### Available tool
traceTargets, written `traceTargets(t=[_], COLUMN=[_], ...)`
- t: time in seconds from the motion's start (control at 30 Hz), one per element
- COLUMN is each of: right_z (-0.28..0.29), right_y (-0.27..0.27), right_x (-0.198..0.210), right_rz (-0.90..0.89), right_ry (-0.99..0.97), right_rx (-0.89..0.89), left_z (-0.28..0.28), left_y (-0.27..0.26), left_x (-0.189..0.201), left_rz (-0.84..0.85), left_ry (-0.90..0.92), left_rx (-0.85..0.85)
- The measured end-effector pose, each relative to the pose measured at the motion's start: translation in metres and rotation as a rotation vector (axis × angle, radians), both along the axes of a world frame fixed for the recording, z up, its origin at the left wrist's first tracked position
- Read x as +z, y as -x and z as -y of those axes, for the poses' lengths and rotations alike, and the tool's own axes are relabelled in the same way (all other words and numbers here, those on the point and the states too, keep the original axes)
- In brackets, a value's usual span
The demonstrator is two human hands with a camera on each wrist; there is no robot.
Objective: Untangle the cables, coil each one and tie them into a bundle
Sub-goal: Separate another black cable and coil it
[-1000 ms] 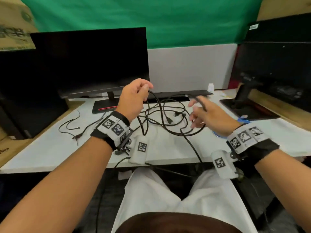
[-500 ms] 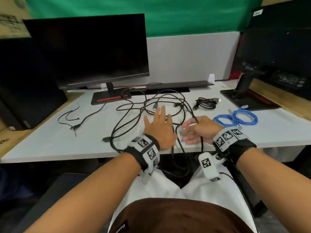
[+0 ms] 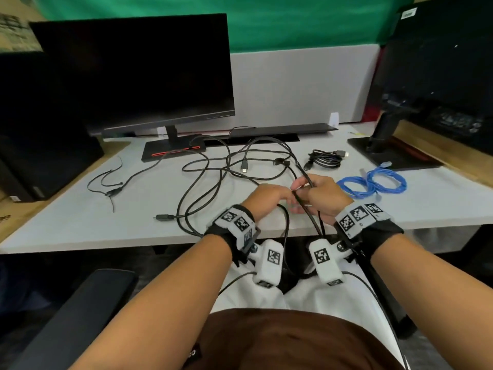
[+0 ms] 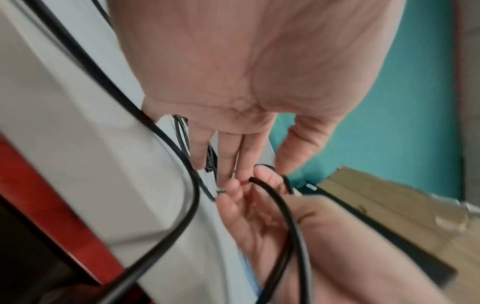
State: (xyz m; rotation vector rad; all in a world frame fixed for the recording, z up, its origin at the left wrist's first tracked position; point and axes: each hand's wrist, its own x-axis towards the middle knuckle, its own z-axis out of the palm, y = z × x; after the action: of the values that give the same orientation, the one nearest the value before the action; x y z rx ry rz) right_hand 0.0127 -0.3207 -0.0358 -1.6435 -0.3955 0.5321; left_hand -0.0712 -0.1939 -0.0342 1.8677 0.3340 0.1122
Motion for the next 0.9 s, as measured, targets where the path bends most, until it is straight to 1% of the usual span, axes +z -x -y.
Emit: traceTargets(t=[0.1,0.17,0.23,0.3,0.4,0.47,0.5,0.53,0.57,0.6,0.67,0.7,0.73,0.8,0.87,0.9], right_z=[-0.005,-0.007,-0.01,-0.014,-0.024,-0.029,-0.03,-0.03,-0.029,-0.025,-0.012,-0.005,0.002,0.014,0.026,0.03], right_y=[0.002,0.002,0.004,0.008,0.015,0.016,0.016,0.013,0.009,0.002,-0.013,-0.024,-0.033,-0.048,-0.061,-0.066], right_x=[-0.003,-0.004,-0.007,-0.009,-0.01,-0.007,-0.004,-0.001,0.004,0.012,0.035,0.049,0.063,0.089,0.112,0.122], right_rz=[0.049,0.106,0.14,0.254,0.52,0.639,0.662,0.647,0.606,0.538,0.347,0.331,0.347,0.414,0.487,0.518], right_ry=[-0.095,-0.068,0.015,0.191,0.625,0.793,0.836,0.825,0.778,0.69,0.467,0.417,0.387,0.353,0.331,0.329], right_rx=[-0.052,-0.103,-0.13,-0.113,0.008,0.051,0.058,0.045,0.03,0.006,-0.116,-0.159,-0.182,-0.236,-0.282,-0.291], left_z=[-0.005,-0.005,-0.001,0.005,0.005,-0.001,-0.006,-0.013,-0.02,-0.028,-0.046,-0.053,-0.06,-0.066,-0.071,-0.074], left_y=[-0.004,-0.008,-0.012,-0.012,-0.012,-0.012,-0.012,-0.011,-0.01,-0.009,-0.005,-0.002,0.0,0.002,0.002,0.003], left_x=[0.0,-0.001,0.0,0.002,0.005,0.009,0.011,0.014,0.016,0.017,0.018,0.018,0.017,0.016,0.014,0.013], left_rz=[0.025,0.05,0.073,0.095,0.149,0.19,0.186,0.171,0.16,0.143,0.059,0.008,-0.024,-0.043,-0.054,-0.075], left_ry=[0.141,0.21,0.245,0.271,0.295,0.279,0.233,0.156,0.063,-0.06,-0.42,-0.602,-0.745,-0.94,-1.085,-1.119], left_rx=[0.03,0.059,0.061,0.1,0.194,0.198,0.194,0.196,0.202,0.207,0.22,0.23,0.242,0.27,0.305,0.322])
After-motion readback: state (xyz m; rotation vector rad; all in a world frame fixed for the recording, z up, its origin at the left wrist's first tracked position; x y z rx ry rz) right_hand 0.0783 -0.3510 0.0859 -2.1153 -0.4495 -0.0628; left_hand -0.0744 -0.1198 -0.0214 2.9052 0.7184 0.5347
